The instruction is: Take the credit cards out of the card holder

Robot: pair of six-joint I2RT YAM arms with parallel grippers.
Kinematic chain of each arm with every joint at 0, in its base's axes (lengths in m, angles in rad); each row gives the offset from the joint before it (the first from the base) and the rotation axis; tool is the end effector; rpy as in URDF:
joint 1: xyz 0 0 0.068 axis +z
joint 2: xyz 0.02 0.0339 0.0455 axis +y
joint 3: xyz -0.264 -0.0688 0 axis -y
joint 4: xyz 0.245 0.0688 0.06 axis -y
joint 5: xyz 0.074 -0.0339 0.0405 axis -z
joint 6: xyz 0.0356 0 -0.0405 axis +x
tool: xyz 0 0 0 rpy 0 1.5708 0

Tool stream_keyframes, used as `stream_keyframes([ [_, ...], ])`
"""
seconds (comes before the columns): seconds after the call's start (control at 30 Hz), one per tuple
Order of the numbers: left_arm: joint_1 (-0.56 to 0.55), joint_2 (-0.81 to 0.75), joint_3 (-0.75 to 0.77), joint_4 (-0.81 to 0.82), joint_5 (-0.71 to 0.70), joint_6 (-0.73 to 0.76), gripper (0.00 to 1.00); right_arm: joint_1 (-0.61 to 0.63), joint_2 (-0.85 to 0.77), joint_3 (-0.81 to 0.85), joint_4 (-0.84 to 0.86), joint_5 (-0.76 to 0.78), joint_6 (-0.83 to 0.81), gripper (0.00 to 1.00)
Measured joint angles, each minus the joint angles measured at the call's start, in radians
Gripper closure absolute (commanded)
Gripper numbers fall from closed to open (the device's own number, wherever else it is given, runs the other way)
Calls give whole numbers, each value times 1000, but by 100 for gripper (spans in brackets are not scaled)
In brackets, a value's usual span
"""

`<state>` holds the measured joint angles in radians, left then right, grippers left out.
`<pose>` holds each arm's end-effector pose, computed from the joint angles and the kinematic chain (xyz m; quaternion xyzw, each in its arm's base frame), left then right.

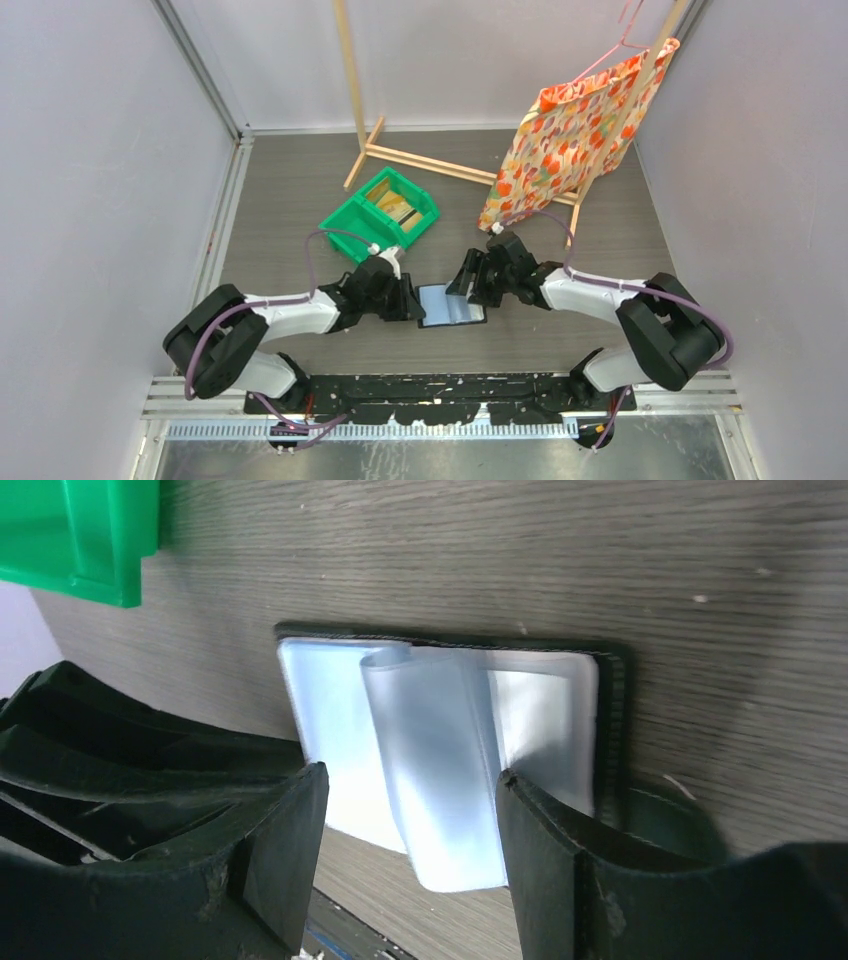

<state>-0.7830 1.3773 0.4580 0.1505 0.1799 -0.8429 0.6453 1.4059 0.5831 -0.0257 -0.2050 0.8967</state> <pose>0.1684 -0.1765 0.1383 0.0076 0.9176 -0.3392 0.2071 0.2028 0.1617 0.1535 0.0808 0.9278 0.3136 0.1854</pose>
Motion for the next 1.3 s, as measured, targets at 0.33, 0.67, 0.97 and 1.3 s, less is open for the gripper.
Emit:
stream_keyframes([
  [0.33,0,79,18,106,38,-22,70,4,24,-6,118,-177,50,33],
  [0.67,0,-76,58,-183,-31,35,69,9,-123,134,-241,37,-78,27],
  [0.97,0,-372,340,-591,-204,128,65,6,-406,338,-598,563,-184,0],
  [1.3,0,-678,482,-820,-480,166,64,6,-542,389,-755,843,-185,0],
])
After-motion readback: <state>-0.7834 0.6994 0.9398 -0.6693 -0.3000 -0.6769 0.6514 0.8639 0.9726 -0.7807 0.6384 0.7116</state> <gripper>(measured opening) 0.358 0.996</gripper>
